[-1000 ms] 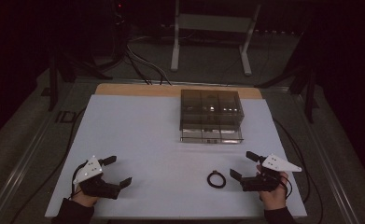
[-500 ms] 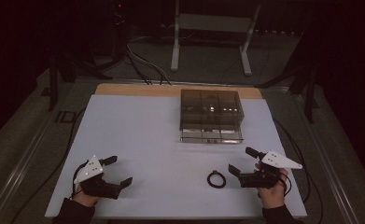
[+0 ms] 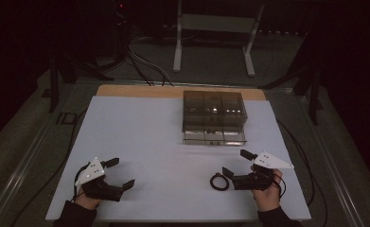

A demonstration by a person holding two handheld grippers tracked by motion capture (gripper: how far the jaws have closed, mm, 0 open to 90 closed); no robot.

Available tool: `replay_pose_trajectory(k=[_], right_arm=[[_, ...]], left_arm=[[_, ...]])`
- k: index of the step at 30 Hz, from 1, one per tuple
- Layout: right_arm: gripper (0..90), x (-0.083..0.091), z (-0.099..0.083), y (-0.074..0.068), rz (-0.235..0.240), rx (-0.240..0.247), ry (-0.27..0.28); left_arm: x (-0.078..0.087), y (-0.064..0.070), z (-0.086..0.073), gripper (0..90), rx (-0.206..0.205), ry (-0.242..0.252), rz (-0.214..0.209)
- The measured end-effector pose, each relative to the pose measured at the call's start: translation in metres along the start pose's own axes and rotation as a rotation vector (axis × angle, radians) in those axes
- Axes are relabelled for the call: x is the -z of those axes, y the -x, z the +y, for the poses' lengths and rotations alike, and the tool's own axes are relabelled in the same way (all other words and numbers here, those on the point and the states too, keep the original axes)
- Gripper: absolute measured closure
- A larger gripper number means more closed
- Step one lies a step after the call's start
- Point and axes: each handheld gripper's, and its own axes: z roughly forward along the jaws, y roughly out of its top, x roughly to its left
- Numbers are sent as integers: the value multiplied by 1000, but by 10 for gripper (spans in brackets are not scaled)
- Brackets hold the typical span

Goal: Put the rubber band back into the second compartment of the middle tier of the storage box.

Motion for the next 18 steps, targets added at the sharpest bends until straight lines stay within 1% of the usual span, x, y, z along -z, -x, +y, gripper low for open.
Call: replay_pose_trajectory(k=[2, 4, 5, 6, 9, 13, 15, 16, 18], right_arm=[[0, -4, -1, -1, -4, -6, -13], [0, -4, -1, -1, -4, -6, -13], [0, -5, -1, -1, -2, -9, -18], [0, -8, -2, -3, -7, 13, -30], [0, -11, -3, -4, -6, 21, -37], [0, -16, -4, -6, -14, 53, -55], [0, -18, -5, -6, -9, 47, -58], [0, -20, -6, -6, -5, 42, -80], [0, -21, -7, -7, -11, 42, -85]], left_arm=[[0, 0, 0, 3, 0, 0, 1], [0, 0, 0, 4, 2, -1, 1], [-1, 1, 0, 4, -4, -4, 2], [-1, 1, 0, 3, -7, -4, 2], [-1, 1, 0, 4, -4, -4, 3], [0, 1, 0, 4, -7, -5, 3], [0, 1, 0, 3, -8, -7, 4], [0, 1, 0, 3, -10, -8, 3], [0, 1, 0, 4, -9, -6, 5]])
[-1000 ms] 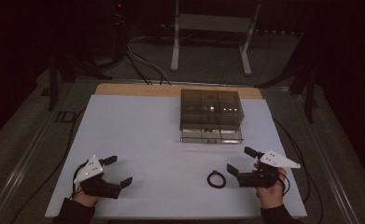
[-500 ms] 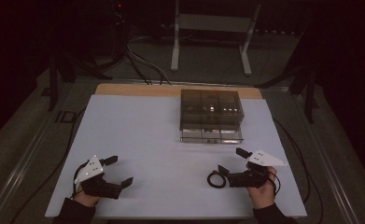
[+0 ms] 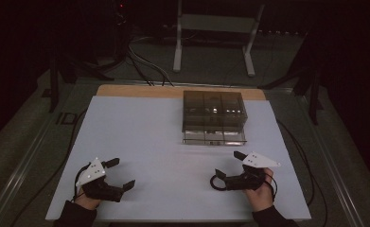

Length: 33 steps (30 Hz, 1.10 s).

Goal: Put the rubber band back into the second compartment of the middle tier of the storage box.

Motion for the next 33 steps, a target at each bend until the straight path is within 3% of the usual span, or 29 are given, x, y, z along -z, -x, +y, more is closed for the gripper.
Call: replay_pose_trajectory(k=[3, 8, 12, 13, 21, 27, 33], right_arm=[[0, -4, -3, 0, 4, -15, -57], [0, -7, -4, 0, -20, -47, -79], [62, -9, -6, 2, -46, -60, -96], [110, -9, -7, 2, -47, -64, -109], [246, -9, -12, 2, -67, -45, -183], [452, -11, -15, 3, -65, -38, -256], [547, -11, -16, 3, -63, -42, -287]], left_arm=[[0, 1, 0, 4, -4, -2, -2], [0, 1, 0, 4, -6, -2, -4], [0, 1, 0, 3, -1, 1, -3], [0, 1, 0, 4, -2, 0, -3], [0, 1, 0, 4, -6, -2, -4], [1, 1, 0, 4, -4, 0, -3], [1, 0, 0, 4, -2, 0, -2]])
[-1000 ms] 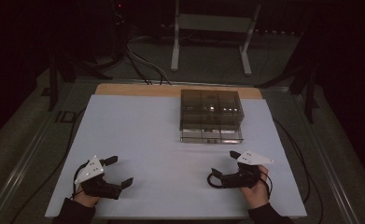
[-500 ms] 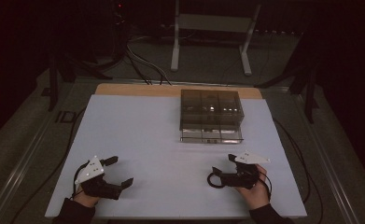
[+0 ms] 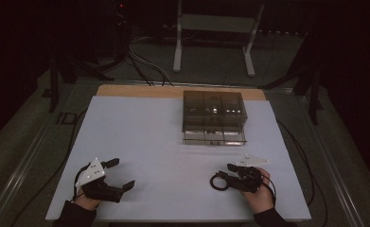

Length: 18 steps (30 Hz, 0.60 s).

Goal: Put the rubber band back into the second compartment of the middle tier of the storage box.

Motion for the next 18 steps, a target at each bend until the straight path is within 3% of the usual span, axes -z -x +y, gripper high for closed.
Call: replay_pose_trajectory(k=[18], right_arm=[[762, -9, -3, -3, 22, 32, -102]], left_arm=[[0, 0, 0, 4, 0, -3, -1]])
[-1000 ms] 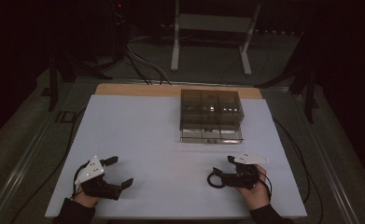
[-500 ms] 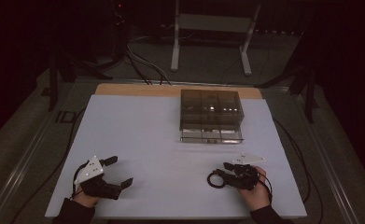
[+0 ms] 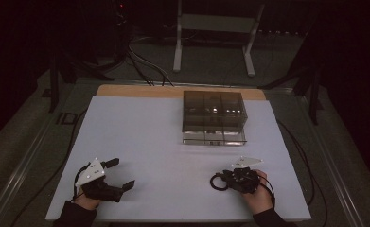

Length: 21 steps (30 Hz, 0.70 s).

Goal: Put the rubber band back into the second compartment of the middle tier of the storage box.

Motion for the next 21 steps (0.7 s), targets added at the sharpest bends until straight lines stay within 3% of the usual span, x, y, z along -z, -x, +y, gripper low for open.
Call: replay_pose_trajectory(k=[8, 21], right_arm=[[839, -2, 1, -3, -23, 45, -22], [857, 4, 4, -2, -6, 24, 3]], left_arm=[[-1, 0, 0, 3, 1, -2, -3], [-1, 0, 0, 4, 2, -2, -2]])
